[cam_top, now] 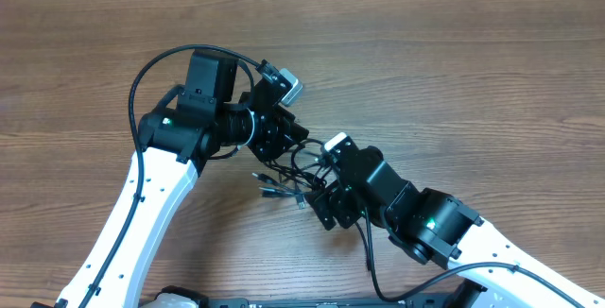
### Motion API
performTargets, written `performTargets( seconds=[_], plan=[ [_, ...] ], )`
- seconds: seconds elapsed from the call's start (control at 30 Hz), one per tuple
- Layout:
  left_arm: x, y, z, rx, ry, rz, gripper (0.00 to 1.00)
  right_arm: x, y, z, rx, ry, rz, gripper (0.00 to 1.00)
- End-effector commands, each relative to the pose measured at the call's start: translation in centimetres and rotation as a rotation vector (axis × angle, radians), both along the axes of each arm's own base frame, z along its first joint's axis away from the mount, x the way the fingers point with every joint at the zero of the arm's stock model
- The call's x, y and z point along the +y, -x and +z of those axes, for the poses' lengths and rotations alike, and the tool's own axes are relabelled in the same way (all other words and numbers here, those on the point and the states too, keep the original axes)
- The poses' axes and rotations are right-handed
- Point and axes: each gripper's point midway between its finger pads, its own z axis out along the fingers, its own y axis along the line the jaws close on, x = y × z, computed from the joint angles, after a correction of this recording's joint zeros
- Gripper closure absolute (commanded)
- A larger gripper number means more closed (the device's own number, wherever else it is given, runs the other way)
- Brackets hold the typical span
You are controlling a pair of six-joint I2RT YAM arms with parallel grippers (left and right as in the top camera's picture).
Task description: Untangle cables
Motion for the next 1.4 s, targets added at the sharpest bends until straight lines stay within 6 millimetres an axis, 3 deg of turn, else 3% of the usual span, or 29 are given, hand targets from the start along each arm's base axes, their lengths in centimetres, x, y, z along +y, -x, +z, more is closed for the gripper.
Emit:
performTargets(
  seconds=[0.0,0.13,0.23,0.3,0.4,0.5,0.53,0.57,0.67,0.9,1.0,1.03,1.17,1.37],
  plan=[
    [-0.2,0.0,0.9,-0.006,0.027,0.000,0.95,1.3,0.7,0.8,0.001,-0.043,0.062,0.06],
    [-0.2,0.0,0.9,-0.006,0.027,0.000,0.96,2.7,1.6,1.5,0.028,-0.111,0.123,0.15],
    [-0.2,0.0,0.8,-0.006,0.027,0.000,0.92,2.9,1.7,1.6,0.029,-0.121,0.130,0.16],
    [-0.1,0.1,0.8,-0.001,0.025,0.000,0.76,2.9,1.7,1.6,0.030,-0.120,0.130,0.15],
    [0.1,0.2,0.5,0.011,0.010,0.008,0.61,2.9,1.7,1.6,0.031,-0.119,0.130,0.15],
    [0.9,0.4,-0.4,0.038,-0.041,0.035,0.22,2.8,1.7,1.6,0.032,-0.118,0.130,0.14],
    [1.1,0.5,-0.7,0.046,-0.058,0.045,0.00,2.8,1.7,1.5,0.035,-0.116,0.130,0.14],
    [1.5,0.5,-1.0,0.052,-0.078,0.056,0.00,2.7,1.8,1.4,0.039,-0.113,0.128,0.14],
    [2.8,0.6,-2.2,0.071,-0.164,0.102,0.00,2.2,2.2,0.8,0.068,-0.091,0.119,0.00],
    [3.8,1.9,-3.2,0.133,-0.221,0.105,0.00,0.9,3.3,-0.6,0.131,-0.022,0.113,0.00],
    [2.6,4.0,-2.9,0.126,-0.178,-0.058,0.00,0.7,3.4,-0.8,0.140,-0.011,0.113,0.00],
    [2.1,5.9,-2.7,0.115,-0.152,-0.191,0.00,0.7,3.5,-0.8,0.140,-0.011,0.113,0.00],
    [2.7,8.3,-3.2,0.121,-0.181,-0.323,0.00,0.7,3.4,-0.8,0.139,-0.012,0.113,0.00],
    [3.8,7.7,-4.0,0.168,-0.256,-0.228,0.00,0.7,3.4,-0.8,0.139,-0.012,0.113,0.00]
  ],
)
